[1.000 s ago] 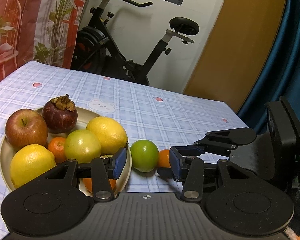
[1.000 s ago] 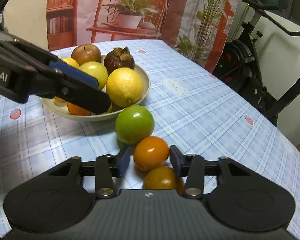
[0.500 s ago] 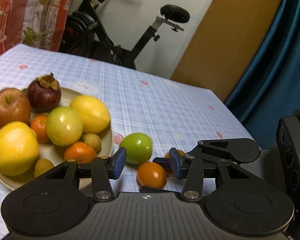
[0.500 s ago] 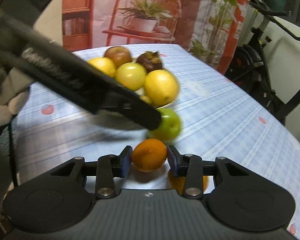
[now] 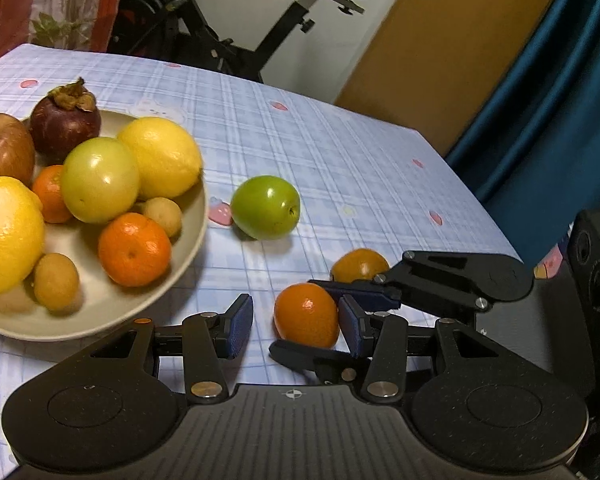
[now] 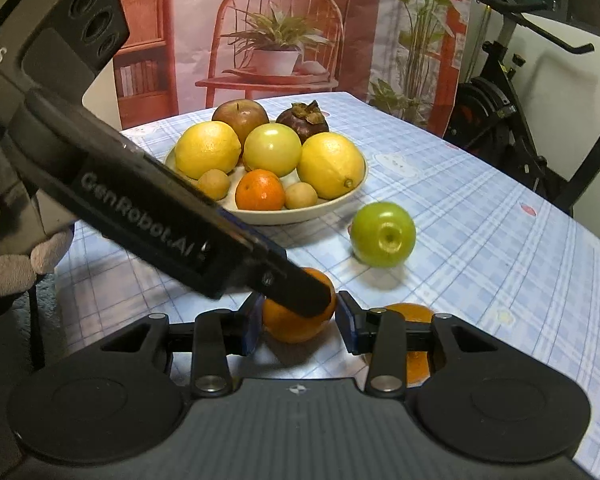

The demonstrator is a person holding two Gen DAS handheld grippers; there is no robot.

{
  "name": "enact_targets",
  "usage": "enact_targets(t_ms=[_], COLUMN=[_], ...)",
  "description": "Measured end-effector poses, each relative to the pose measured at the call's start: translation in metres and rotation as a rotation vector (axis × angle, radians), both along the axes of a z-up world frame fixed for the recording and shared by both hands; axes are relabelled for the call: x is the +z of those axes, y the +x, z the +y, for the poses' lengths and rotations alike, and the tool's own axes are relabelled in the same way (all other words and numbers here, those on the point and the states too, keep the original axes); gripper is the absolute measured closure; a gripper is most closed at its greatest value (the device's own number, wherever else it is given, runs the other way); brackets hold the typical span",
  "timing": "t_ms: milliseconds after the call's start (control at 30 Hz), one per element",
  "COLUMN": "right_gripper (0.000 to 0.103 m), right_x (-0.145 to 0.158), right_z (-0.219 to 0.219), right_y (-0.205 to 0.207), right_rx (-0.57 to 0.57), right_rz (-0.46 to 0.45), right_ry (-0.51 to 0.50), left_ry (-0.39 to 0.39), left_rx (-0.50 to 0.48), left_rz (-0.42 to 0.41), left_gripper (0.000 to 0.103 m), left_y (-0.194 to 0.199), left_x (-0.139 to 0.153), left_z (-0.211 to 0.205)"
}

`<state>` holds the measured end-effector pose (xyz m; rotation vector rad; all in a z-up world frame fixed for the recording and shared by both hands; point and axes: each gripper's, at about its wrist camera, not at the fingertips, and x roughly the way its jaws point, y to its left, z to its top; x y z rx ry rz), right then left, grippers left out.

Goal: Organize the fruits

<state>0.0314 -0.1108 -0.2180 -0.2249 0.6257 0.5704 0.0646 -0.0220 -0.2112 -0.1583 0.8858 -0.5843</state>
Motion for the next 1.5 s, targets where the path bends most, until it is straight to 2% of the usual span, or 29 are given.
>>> enact_targets(t_ms=[433,533,600,700,800,933,1067,1200,1333,1400,1500], right_gripper=[0.063,0.063,0.064,0.064,0.064,0.065,0.065,0.065,0.069,0.073,0.073], right_x=[0.003,0.004,0.004,0.009,0.020,0.041,0.060,0.071,0.064,0.061,0.062], right_z=[-0.011,-0.011,-0.011,-0.006,-0.005,0.005,0.023,0.043,0.061,0.064,0.051], right_y=[-0.003,-0.004,-0.004,-0.005,-0.004,0.006,0.029,0.058,0.084,0.088,0.085], right_rx=[-0.055,-0.065,-0.071,-0.074,-0.073,-0.045,-0.003,0.029,0.055,0.066,0.049], right_rz=[0.077,0.088,0.090,0.067,0.033,-0.027,-0.086,-0.117,-0.093,-0.081,-0.070], right_ry=[0.069,0.081,0.093,0.082,0.090,0.064,0.025,0.013,-0.028,-0.047,-0.039], left_ry=[-0.025,-0.040,-0.042,-0.073,-0.094,-0.130,-0.135,-0.148,-0.172,-0.179,-0.195], left_rx=[0.009,-0.007,-0.012,0.001,0.027,0.093,0.169,0.225,0.255,0.252,0.246], left_rz=[0.001,0.013,0.008,-0.016,-0.083,-0.161,-0.212,-0.207,-0.168,-0.174,-0.165], left_gripper=[0.054,0.063,0.064,0.064,0.064,0.066,0.067,0.067,0.067,0.067,0.067], left_y=[-0.004,-0.005,-0.006,-0.007,-0.009,-0.003,0.011,0.031,0.038,0.035,0.035], left_x=[-0.004,-0.005,-0.003,0.003,0.016,0.034,0.049,0.051,0.042,0.041,0.043], left_z=[0.004,0.004,0.005,0.011,0.019,0.032,0.047,0.063,0.072,0.078,0.079])
